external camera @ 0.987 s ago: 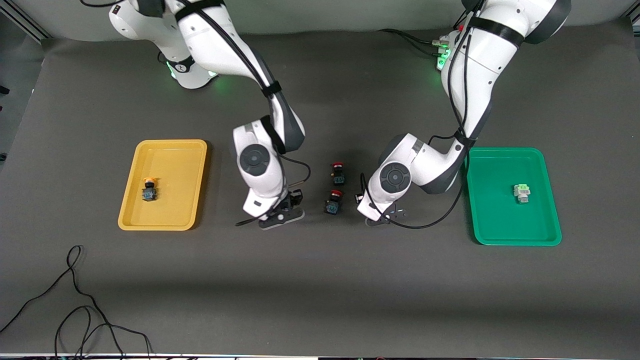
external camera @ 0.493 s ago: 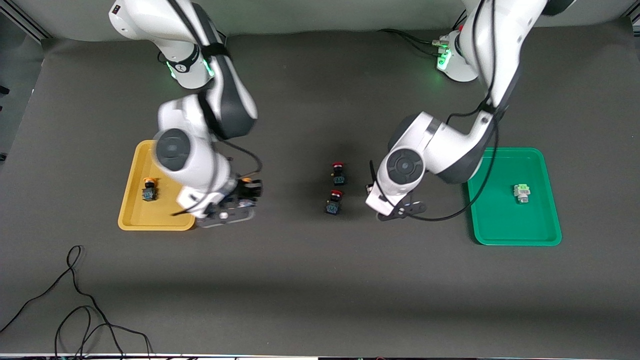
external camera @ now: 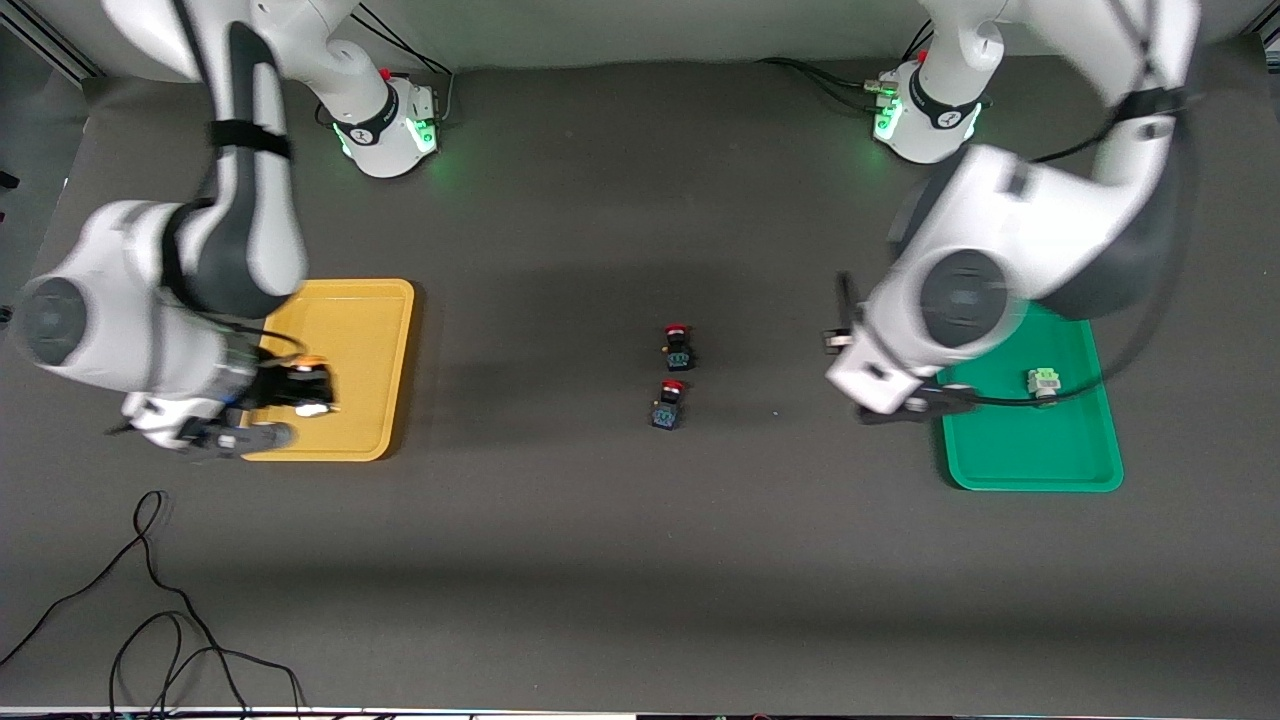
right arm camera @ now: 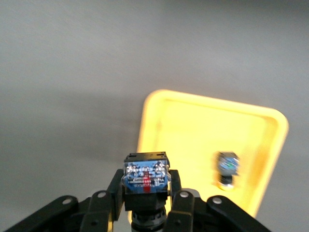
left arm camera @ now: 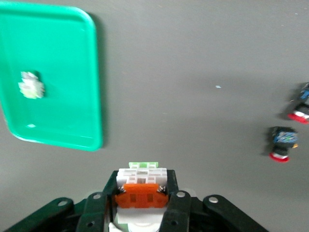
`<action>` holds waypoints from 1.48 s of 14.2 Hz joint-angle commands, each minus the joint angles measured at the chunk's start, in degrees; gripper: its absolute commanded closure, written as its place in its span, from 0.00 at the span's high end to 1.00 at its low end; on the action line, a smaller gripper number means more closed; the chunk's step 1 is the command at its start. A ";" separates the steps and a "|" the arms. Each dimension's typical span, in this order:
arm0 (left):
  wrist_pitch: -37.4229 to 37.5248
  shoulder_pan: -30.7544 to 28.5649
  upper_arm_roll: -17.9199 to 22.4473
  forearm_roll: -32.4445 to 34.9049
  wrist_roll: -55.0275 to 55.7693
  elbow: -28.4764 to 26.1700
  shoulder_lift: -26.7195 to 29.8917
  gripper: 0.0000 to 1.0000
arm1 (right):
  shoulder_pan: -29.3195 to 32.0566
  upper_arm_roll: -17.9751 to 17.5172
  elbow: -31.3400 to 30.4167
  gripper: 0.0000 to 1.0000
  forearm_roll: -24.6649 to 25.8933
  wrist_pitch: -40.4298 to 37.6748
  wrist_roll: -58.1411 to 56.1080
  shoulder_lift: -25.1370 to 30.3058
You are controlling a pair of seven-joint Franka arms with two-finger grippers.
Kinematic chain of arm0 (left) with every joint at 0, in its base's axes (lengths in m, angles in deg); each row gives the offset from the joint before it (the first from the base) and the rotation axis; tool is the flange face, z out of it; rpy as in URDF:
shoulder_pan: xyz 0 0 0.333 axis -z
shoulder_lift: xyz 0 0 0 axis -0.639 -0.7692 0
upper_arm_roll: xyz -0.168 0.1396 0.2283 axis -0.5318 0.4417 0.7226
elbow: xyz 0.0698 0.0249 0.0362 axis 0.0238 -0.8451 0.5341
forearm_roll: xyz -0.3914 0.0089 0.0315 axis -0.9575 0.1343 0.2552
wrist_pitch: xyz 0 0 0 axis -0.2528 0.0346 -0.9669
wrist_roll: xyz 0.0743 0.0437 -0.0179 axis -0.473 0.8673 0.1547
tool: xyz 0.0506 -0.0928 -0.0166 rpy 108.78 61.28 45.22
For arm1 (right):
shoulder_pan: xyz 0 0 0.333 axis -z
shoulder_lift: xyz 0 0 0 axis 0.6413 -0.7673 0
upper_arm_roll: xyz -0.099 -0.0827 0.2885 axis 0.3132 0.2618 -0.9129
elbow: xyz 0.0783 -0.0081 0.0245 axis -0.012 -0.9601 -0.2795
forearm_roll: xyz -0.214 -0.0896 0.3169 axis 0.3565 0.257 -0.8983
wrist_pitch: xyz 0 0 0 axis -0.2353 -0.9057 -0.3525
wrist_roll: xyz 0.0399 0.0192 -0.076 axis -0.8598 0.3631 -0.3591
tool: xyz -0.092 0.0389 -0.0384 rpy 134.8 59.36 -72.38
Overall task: Place green and yellow buttons in trays
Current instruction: 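Carry the yellow button to the yellow tray while the left gripper carries the orange switch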
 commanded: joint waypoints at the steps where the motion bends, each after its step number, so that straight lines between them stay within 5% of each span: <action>1: 2.32 -7.01 -0.27 -0.02 -12.17 -0.14 1.81 0.00 | -1.38 1.14 -3.87 0.09 0.68 1.17 -1.89 1.77; 6: -3.45 -17.91 -0.18 1.39 -27.92 -5.92 2.08 0.00 | -1.29 -0.70 -17.91 0.06 -3.08 18.90 -6.36 -0.33; 12: -30.14 -23.46 -0.09 1.83 -33.66 -27.61 4.80 0.00 | -1.11 -4.57 -19.17 0.06 -13.81 20.16 -7.95 -9.38; 13: -36.02 -23.47 0.08 1.83 -33.57 -31.57 4.80 0.00 | -1.11 -4.66 -19.08 0.13 -14.00 19.98 -7.78 -9.83; 14: -41.04 -23.81 0.69 1.83 -33.48 -34.66 4.28 0.00 | -1.03 -4.66 -18.91 0.64 -14.00 19.81 -7.69 -9.92; 15: -44.92 -23.99 0.96 1.83 -33.48 -36.95 3.75 0.00 | -0.94 -4.66 -18.64 0.99 -14.00 19.46 -7.51 -10.01; 18: -53.37 -24.52 0.96 1.83 -32.96 -42.76 2.44 0.00 | -1.20 -4.22 -15.49 1.00 -13.48 14.30 -5.94 -8.34; 21: -55.24 -24.70 1.05 1.83 -32.78 -43.21 0.41 0.00 | -2.60 0.69 -6.64 1.00 -8.75 1.83 -2.16 -8.07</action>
